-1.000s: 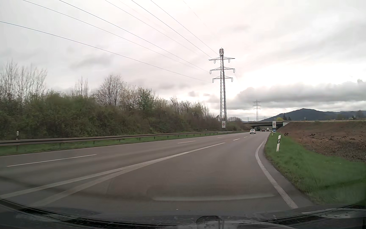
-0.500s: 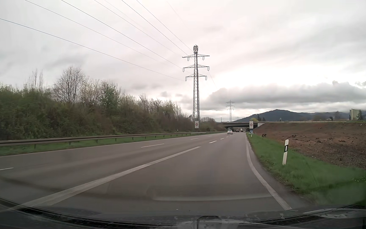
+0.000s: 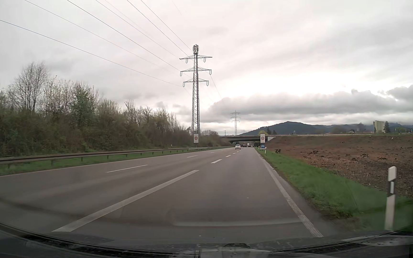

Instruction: Follow the waypoints while adhering to traffic rules and regulations

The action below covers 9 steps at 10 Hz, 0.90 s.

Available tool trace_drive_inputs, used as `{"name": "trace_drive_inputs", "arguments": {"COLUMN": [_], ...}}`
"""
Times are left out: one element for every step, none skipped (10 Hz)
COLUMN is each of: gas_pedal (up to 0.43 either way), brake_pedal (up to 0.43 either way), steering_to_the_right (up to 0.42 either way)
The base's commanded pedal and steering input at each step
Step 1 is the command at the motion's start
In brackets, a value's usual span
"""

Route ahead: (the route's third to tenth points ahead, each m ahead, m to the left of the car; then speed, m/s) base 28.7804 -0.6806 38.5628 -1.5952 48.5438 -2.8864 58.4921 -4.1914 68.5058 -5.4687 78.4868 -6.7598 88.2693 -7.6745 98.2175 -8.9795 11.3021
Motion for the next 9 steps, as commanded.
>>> {"name": "trace_drive_inputs", "arguments": {"gas_pedal": [0.287, 0.299, 0.319, 0.319, 0.331, 0.331, 0.331, 0.331, 0.331], "brake_pedal": [0.000, 0.000, 0.000, 0.000, 0.000, 0.000, 0.000, 0.000, 0.000], "steering_to_the_right": [0.053, 0.052, 0.050, 0.045, 0.038, 0.034, 0.028, 0.028, 0.027]}}
